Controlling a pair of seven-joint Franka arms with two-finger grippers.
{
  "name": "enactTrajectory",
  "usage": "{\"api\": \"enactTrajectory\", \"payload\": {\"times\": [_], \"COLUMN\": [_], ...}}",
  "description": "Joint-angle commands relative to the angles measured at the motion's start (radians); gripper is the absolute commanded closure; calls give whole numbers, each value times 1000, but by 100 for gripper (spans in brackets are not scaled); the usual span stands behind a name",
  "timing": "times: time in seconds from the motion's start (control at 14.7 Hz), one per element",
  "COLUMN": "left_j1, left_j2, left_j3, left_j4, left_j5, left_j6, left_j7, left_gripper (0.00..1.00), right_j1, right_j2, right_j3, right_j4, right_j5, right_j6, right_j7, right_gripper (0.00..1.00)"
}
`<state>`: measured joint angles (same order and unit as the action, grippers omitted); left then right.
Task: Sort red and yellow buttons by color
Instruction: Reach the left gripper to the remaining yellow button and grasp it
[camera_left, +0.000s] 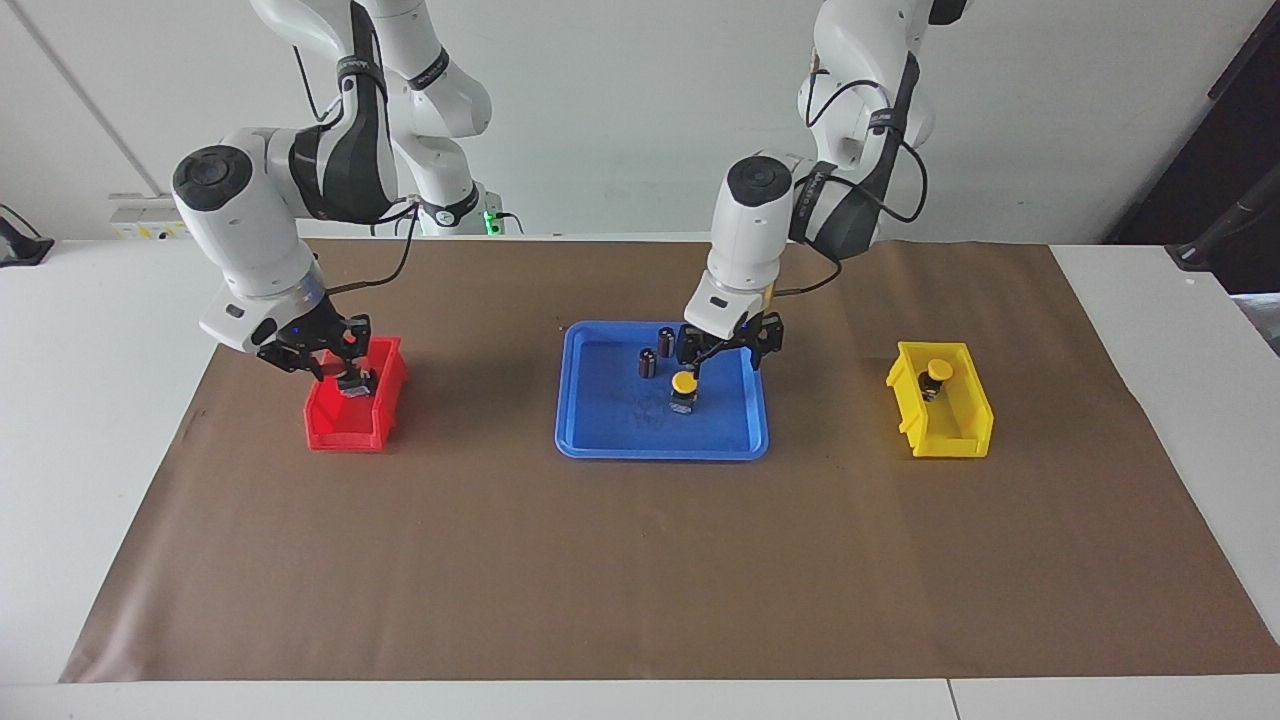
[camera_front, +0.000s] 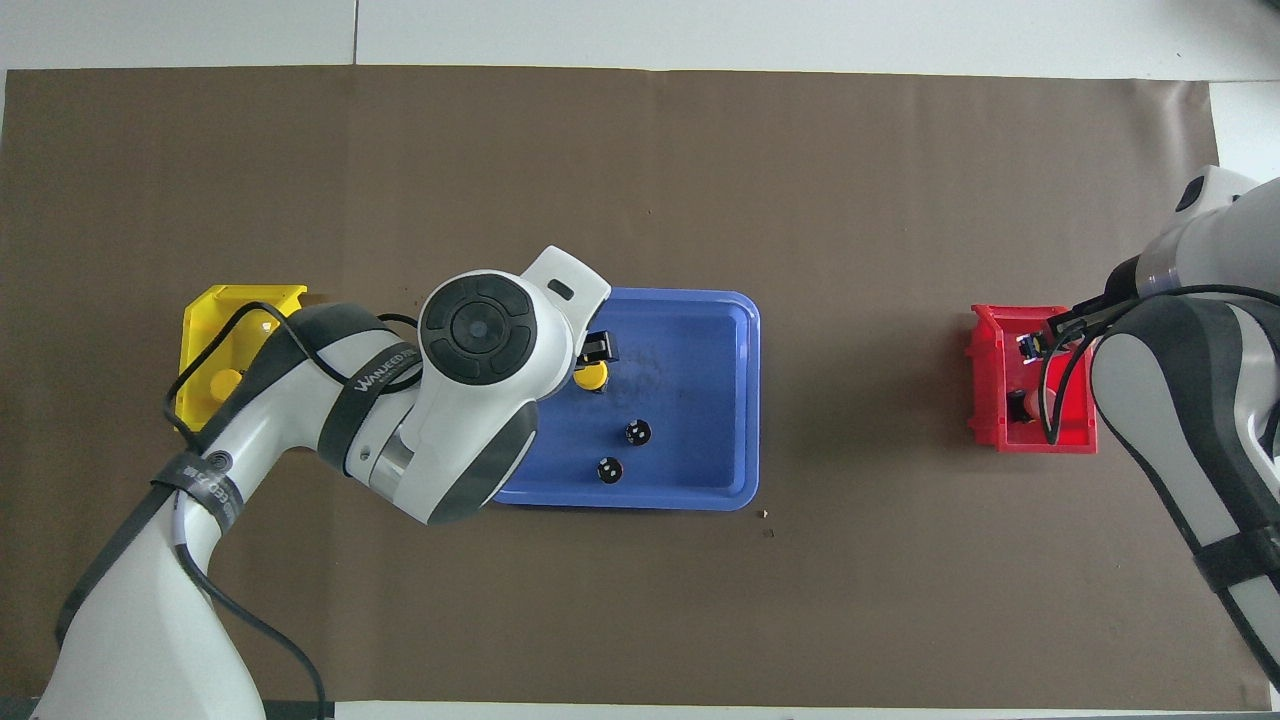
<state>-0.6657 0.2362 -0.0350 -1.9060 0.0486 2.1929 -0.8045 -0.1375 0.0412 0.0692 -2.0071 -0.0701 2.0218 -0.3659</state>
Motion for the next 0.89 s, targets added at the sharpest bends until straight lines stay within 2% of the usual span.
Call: {"api": "enactTrajectory", "payload": {"times": [0.0,0.14,0.2,0.27,0.34,0.61,0.68,0.82], "left_j1": [-49,-60,-60,-58,-51,-29,-26,30], "left_j2": [75,89,91,91,92,94,91,63], "left_j3": [20,20,20,20,20,24,29,26], "left_j4": [62,65,64,65,64,88,117,215], "left_j5": [22,22,22,16,16,14,13,14], "left_j6": [19,21,19,16,25,6,-43,-222], "left_j7": [-70,-78,-85,-105,-120,-121,-119,-99], "left_gripper": [0,0,6,62,97,99,99,99], "right_j1": [-19,-30,-31,-36,-39,-40,-40,-42], "right_j2": [-43,-66,-64,-60,-60,-54,-55,-55], "right_j3": [15,15,15,15,15,15,15,14], "right_j4": [-51,-145,-174,-186,-200,-240,-251,-269], "right_j5": [1,1,1,1,1,-2,-2,-13], "right_j6": [44,147,179,213,225,291,304,339], "right_j7": [-47,-47,-47,-48,-47,-48,-48,-51], "right_gripper": [86,86,86,86,86,86,86,86]}}
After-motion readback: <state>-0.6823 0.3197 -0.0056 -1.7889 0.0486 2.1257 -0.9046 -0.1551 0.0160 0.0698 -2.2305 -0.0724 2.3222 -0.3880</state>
